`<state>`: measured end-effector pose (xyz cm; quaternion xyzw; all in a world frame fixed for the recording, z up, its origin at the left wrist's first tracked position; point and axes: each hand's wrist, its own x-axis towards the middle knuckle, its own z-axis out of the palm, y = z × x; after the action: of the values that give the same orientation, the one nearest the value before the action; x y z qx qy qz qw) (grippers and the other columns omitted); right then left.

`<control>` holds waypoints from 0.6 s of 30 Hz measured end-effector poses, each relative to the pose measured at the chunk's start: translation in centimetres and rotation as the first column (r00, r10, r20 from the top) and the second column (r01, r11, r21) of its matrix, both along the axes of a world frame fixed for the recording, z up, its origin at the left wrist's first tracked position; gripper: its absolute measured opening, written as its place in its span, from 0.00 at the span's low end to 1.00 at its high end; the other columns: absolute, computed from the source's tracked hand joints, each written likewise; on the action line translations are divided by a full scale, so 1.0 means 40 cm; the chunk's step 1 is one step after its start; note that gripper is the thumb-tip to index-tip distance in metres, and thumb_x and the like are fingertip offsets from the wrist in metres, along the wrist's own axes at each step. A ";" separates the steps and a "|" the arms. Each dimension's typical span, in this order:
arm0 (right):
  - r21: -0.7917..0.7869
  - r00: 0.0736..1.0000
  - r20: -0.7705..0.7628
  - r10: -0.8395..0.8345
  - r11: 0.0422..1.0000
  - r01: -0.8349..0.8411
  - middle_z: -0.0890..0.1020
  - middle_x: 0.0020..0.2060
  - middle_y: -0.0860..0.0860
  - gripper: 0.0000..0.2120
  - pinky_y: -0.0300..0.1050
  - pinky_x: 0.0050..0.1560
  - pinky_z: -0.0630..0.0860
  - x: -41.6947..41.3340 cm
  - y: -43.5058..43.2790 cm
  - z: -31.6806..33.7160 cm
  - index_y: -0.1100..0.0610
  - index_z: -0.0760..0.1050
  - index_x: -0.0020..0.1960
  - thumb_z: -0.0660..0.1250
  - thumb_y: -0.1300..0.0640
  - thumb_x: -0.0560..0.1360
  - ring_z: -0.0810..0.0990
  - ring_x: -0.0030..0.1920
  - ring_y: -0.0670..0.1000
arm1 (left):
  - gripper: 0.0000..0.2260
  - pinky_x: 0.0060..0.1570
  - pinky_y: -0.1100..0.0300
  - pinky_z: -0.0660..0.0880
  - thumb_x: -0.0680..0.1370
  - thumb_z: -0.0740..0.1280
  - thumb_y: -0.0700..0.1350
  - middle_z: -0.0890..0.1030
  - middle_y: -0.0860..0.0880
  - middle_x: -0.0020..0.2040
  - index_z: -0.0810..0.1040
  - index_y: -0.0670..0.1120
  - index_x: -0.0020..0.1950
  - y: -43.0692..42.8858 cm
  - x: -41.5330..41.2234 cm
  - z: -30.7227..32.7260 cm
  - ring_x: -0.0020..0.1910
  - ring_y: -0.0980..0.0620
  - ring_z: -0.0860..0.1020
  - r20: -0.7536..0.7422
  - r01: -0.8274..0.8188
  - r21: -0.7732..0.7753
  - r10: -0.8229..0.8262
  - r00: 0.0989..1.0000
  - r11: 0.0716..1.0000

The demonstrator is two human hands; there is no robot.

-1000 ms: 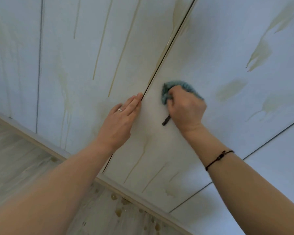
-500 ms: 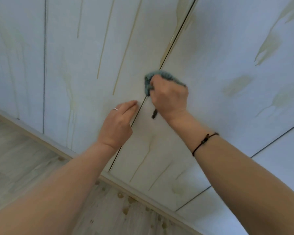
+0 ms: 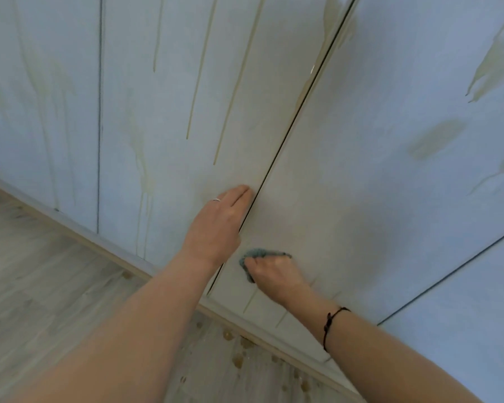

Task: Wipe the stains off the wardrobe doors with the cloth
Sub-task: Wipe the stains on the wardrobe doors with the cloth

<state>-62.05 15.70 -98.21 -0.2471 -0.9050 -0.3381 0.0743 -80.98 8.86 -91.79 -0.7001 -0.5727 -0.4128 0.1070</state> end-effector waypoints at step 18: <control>0.092 0.986 -0.122 0.116 0.990 -0.105 0.78 0.26 0.48 0.09 0.40 0.21 0.67 -0.165 0.032 -0.053 0.54 0.78 0.39 0.77 0.60 0.63 0.78 0.24 0.51 | 0.33 0.61 0.45 0.77 0.66 0.63 0.24 0.75 0.41 0.70 0.73 0.36 0.71 -0.027 -0.082 -0.081 0.67 0.39 0.74 -0.058 -0.154 -0.160 0.147 0.987 0.975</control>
<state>-68.67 16.96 -100.34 -0.2140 -0.8956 -0.3554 0.1606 -84.25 7.78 -95.03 -0.6706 -0.6534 -0.3387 0.0932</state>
